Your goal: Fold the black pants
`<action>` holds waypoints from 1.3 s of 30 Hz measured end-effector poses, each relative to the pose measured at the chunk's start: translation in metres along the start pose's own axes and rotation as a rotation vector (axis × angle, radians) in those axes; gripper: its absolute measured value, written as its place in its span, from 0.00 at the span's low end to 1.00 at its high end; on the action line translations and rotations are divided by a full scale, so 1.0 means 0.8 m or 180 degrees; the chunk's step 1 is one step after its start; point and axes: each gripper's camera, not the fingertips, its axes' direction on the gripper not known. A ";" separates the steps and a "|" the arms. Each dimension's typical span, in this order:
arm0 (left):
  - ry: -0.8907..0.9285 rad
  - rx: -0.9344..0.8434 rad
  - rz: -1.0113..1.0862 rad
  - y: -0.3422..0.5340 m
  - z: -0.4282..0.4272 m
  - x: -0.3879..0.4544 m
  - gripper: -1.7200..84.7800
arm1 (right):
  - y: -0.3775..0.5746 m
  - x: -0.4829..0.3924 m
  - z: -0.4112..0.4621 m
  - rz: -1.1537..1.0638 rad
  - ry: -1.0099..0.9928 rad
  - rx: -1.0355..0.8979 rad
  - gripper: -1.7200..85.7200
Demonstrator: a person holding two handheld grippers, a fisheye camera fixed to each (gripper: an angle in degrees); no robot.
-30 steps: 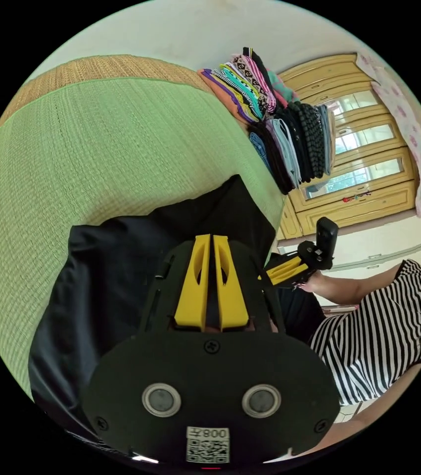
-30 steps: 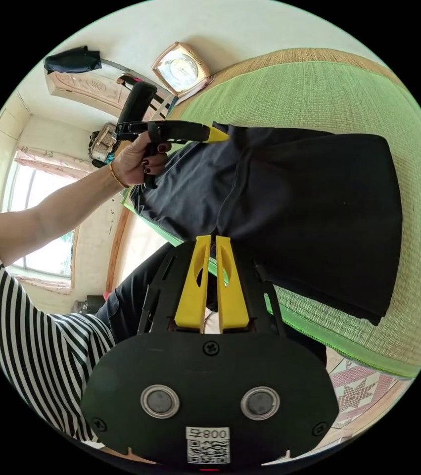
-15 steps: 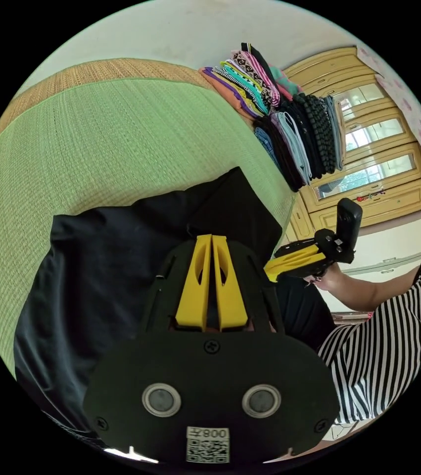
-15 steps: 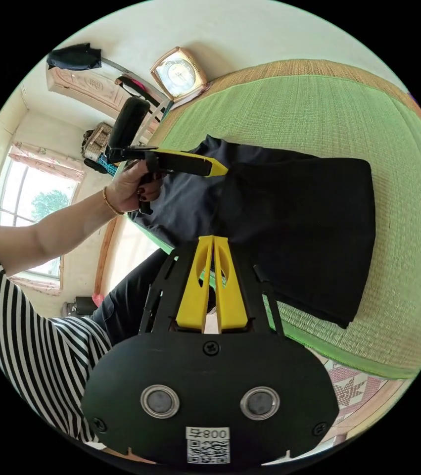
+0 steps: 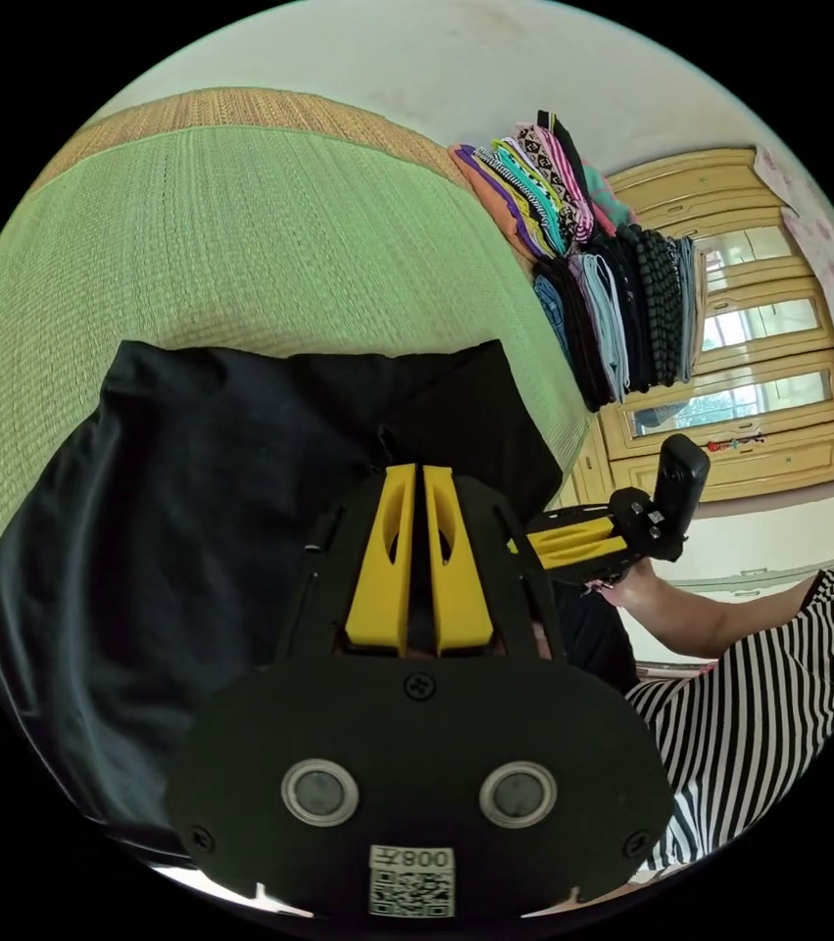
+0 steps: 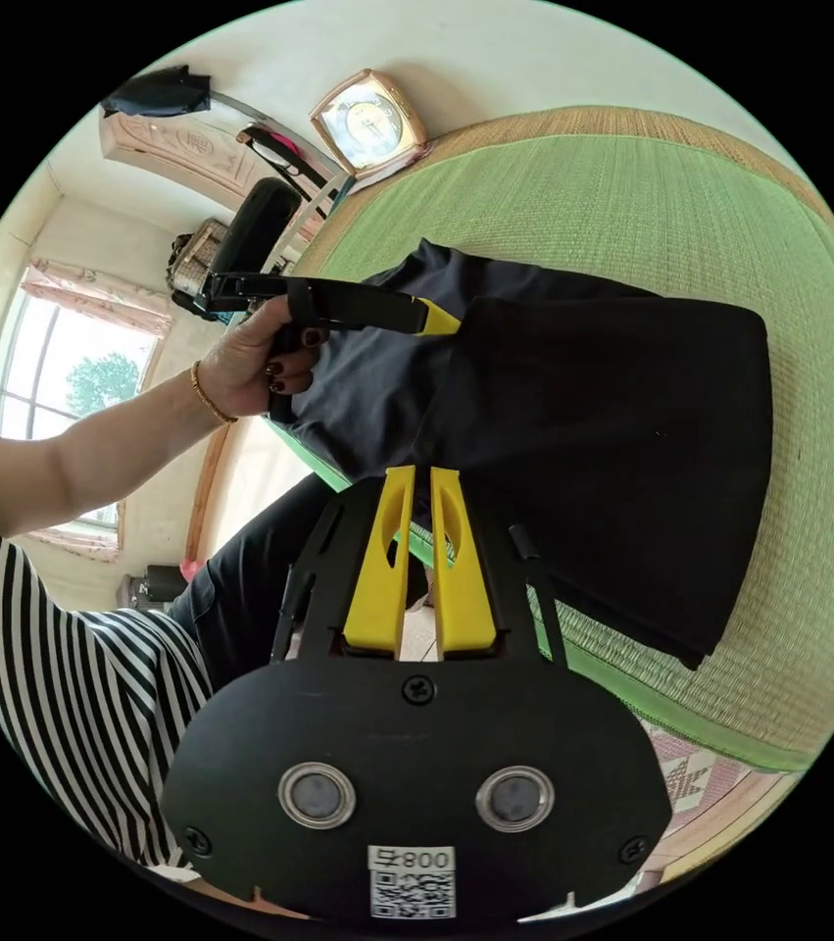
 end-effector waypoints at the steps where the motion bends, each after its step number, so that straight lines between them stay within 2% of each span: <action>1: 0.0036 0.0005 -0.0021 0.004 -0.001 -0.002 0.04 | 0.000 -0.008 -0.003 -0.0130 0.0037 0.0003 0.08; 8: 0.0214 0.0077 -0.0129 0.028 -0.002 -0.009 0.04 | -0.007 -0.046 0.018 -0.0675 0.0758 -0.0292 0.10; 13: 0.0254 0.0147 -0.0147 0.041 -0.004 -0.010 0.04 | -0.013 -0.052 0.008 -0.0710 0.0774 -0.0235 0.05; 20: 0.0292 0.0318 -0.0018 0.056 -0.008 0.007 0.03 | -0.006 -0.049 -0.042 -0.0673 0.0420 0.0044 0.03; 24: 0.0274 0.0252 0.0040 0.059 0.009 0.018 0.03 | -0.008 -0.035 -0.022 -0.0651 0.0342 -0.0230 0.03; 26: 0.0012 0.0064 0.0034 0.058 0.032 0.022 0.02 | -0.011 -0.019 -0.003 -0.0522 0.0226 -0.0417 0.04; 28: -0.0229 -0.0125 -0.0073 0.059 0.048 0.023 0.02 | -0.014 -0.017 -0.019 -0.0448 0.0129 -0.0258 0.04; 32: -0.0221 0.0039 0.0004 0.070 0.051 0.040 0.02 | -0.014 -0.015 -0.048 -0.0336 0.0095 -0.0041 0.05; 35: -0.0289 -0.0091 -0.0061 0.075 0.067 0.039 0.02 | -0.019 0.012 -0.017 -0.0058 -0.0169 -0.0480 0.06; 39: -0.0357 0.0008 -0.0114 0.085 0.068 0.050 0.03 | -0.017 0.023 -0.043 0.0055 -0.0496 -0.0304 0.09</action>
